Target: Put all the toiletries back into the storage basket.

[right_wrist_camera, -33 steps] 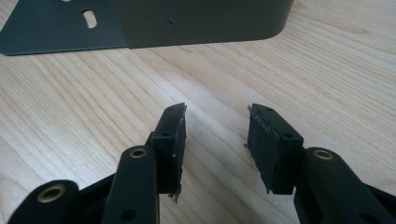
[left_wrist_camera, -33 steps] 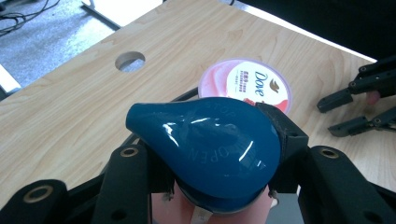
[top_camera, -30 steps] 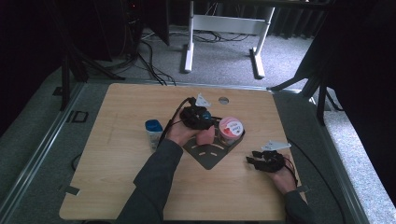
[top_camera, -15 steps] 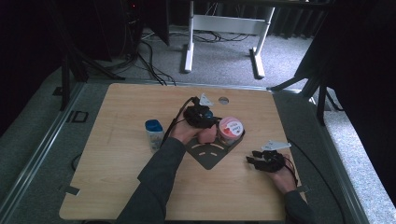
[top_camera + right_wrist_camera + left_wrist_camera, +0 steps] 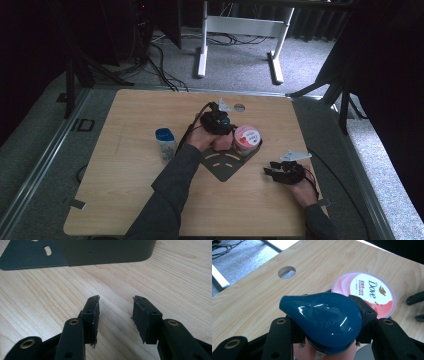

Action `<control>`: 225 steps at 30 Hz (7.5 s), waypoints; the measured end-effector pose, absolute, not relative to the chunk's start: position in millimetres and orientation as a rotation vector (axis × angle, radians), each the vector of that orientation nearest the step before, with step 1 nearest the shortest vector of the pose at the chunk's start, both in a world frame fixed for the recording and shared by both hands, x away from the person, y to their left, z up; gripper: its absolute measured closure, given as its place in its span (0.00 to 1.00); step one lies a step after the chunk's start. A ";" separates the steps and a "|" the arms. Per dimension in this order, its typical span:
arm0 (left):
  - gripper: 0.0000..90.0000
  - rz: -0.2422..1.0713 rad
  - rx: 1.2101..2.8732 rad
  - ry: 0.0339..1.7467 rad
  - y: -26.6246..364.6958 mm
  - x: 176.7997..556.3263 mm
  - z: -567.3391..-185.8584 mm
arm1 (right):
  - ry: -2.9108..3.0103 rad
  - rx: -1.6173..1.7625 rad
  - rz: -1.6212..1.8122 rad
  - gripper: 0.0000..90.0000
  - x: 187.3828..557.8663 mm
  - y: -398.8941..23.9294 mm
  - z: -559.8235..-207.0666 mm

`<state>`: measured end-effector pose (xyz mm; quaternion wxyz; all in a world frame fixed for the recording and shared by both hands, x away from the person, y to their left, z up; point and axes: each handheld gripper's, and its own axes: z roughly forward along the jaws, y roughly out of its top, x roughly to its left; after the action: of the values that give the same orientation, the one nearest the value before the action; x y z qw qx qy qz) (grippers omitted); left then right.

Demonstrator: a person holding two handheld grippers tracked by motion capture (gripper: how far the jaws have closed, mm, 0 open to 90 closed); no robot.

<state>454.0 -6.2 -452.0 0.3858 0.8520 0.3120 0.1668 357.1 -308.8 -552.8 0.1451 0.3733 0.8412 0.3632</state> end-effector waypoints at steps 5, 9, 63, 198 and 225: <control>0.59 0.428 2.172 0.820 -7.3 459.4 -456.8 | 2.423 1.077 1.045 0.63 357.0 -308.6 -552.7; 0.59 0.430 2.167 0.836 -8.8 462.3 -456.7 | 2.422 1.076 1.046 0.63 357.1 -308.4 -552.8; 0.59 0.485 2.101 0.962 -19.5 475.1 -458.9 | 2.426 1.066 1.047 0.62 357.3 -306.1 -553.0; 0.50 0.413 2.216 0.897 178.3 373.1 -422.6 | 2.437 1.066 1.062 0.60 356.2 -303.4 -553.2; 0.57 0.386 2.250 0.937 179.2 369.0 -423.7 | 2.437 1.067 1.064 0.60 356.4 -303.7 -553.1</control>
<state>369.0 179.2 -423.7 0.3304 0.8606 0.3584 0.1477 356.4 -303.7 -553.1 0.1380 0.3689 0.8424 0.3678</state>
